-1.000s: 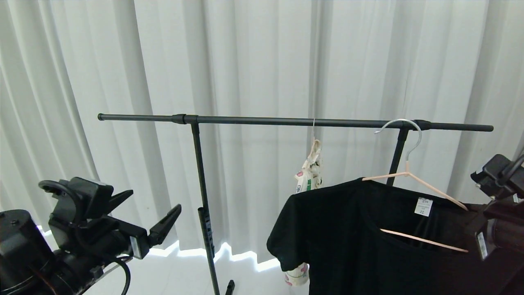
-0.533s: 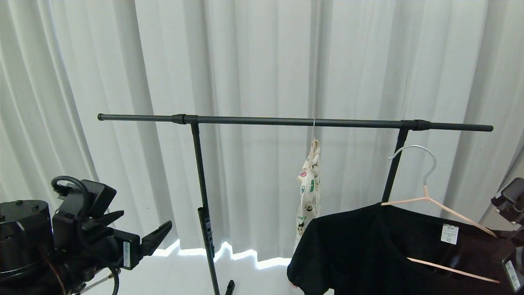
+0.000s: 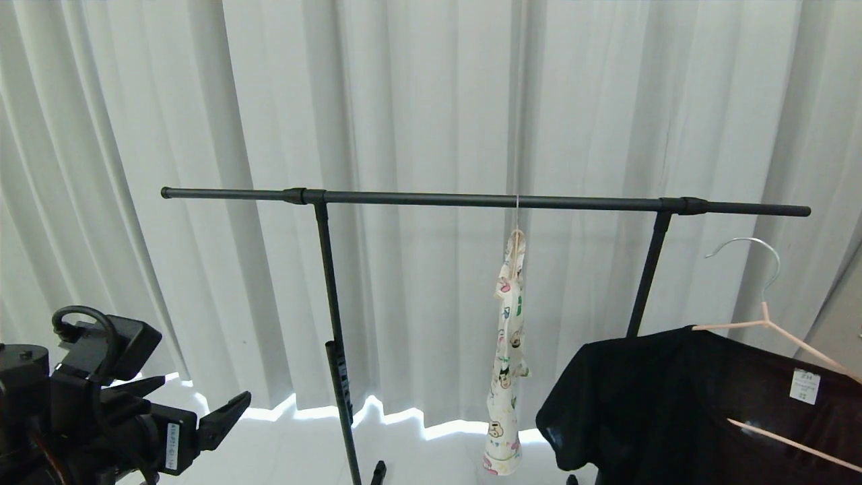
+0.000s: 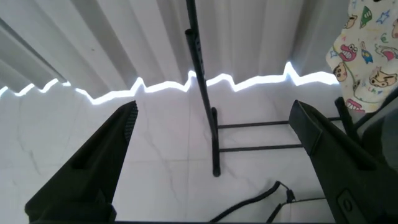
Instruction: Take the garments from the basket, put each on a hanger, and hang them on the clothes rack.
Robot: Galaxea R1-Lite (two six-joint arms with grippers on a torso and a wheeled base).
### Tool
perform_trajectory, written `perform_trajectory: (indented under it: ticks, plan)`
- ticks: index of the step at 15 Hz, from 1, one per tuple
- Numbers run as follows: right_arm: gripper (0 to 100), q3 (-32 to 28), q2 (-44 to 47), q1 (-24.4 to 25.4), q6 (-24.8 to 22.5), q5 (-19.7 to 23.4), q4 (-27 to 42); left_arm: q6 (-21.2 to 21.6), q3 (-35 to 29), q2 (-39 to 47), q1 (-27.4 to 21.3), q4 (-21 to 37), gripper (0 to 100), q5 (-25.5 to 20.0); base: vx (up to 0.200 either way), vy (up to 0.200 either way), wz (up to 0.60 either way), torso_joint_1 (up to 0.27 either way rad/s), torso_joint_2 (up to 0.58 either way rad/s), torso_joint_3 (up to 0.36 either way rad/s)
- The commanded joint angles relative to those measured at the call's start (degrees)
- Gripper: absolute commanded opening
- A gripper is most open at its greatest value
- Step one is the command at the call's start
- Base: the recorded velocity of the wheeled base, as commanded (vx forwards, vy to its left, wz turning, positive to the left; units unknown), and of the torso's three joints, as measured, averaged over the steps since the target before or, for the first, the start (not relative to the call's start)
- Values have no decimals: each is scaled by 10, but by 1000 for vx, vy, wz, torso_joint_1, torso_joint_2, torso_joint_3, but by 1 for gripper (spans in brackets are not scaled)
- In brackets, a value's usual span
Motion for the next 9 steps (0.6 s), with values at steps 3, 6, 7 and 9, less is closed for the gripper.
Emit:
perform_trajectory:
  ticks: [3, 6, 7, 9]
  plan:
    - [0, -119, 105, -50, 42, -26, 2, 0, -29, -12, 0, -18, 100, 1, 0, 0, 0, 0, 0, 0]
    - [0, -184, 160, -32, 54, -78, 54, 1, -35, -13, 0, -19, 100, 1, 67, 0, 0, 1, 1, 1]
    - [0, -190, 174, -28, 77, -80, 63, 3, -35, -13, 0, -19, 100, 1, 200, 0, 0, 12, 2, 2]
    - [0, -194, 187, 13, 136, -95, 67, 12, -35, -12, 0, -19, 100, 1, 200, 0, 0, -5, -2, 2]
